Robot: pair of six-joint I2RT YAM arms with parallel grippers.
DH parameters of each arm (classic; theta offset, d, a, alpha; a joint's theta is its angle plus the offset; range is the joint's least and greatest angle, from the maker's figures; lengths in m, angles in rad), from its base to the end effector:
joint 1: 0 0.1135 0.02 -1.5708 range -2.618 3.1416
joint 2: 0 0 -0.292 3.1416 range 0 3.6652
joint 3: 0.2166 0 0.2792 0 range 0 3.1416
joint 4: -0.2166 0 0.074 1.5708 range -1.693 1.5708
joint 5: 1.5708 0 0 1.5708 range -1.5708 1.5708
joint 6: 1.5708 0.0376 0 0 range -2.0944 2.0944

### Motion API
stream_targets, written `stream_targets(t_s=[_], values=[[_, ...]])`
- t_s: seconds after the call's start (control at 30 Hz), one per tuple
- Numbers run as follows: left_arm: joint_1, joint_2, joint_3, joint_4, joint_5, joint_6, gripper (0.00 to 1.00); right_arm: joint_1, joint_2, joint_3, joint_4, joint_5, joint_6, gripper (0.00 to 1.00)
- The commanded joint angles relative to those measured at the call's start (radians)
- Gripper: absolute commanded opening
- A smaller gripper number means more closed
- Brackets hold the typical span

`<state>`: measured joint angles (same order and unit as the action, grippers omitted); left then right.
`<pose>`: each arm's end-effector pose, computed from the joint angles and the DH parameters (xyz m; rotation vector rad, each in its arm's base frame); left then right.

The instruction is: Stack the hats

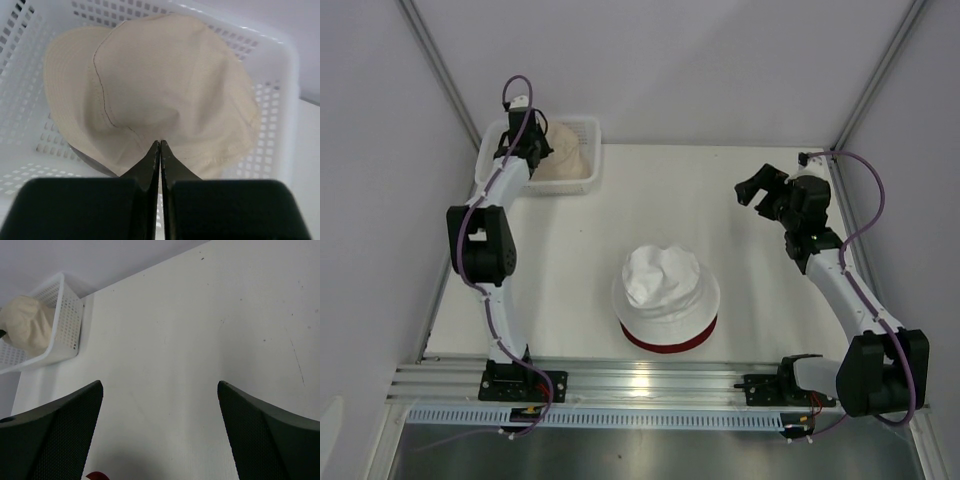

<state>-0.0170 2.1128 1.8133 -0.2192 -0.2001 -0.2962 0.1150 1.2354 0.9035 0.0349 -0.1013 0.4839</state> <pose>0.5452 -0.0018 0.2856 -0.4084 2.0377 0.0178 0.3053 0.0391 0.3245 0.2779 1.8770 0.5056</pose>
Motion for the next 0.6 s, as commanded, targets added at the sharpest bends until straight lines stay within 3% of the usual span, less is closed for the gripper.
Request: stream_targets(t_s=[0.0,0.27,0.37,0.4,0.43,0.47,0.5,0.57], values=[[0.009,-0.183,-0.038,0.083,0.115,0.026,0.01,-0.008,-0.037,0.023,0.043,0.011,-0.021,0.99],[0.003,-0.387,-0.164,0.132,0.251,0.005,0.01,-0.017,-0.066,0.014,0.060,-0.003,-0.015,0.99],[-0.014,-0.380,-0.151,0.104,0.148,0.025,0.01,-0.017,-0.065,0.011,0.060,-0.020,-0.016,0.99],[-0.014,-0.357,-0.131,0.051,0.122,0.026,0.15,-0.017,-0.065,0.008,0.060,-0.027,-0.015,0.99],[-0.011,-0.328,-0.053,0.019,0.081,0.029,0.46,-0.018,-0.063,0.006,0.060,-0.031,-0.013,0.99],[-0.009,-0.298,-0.027,-0.005,0.067,0.037,0.88,-0.018,-0.060,0.006,0.060,-0.034,-0.011,0.99],[-0.009,-0.243,-0.010,-0.043,0.053,0.037,0.99,-0.018,-0.059,0.005,0.060,-0.041,-0.011,0.99],[-0.003,-0.203,0.032,-0.055,0.045,0.022,1.00,-0.017,-0.053,0.008,0.059,-0.047,-0.011,0.99]])
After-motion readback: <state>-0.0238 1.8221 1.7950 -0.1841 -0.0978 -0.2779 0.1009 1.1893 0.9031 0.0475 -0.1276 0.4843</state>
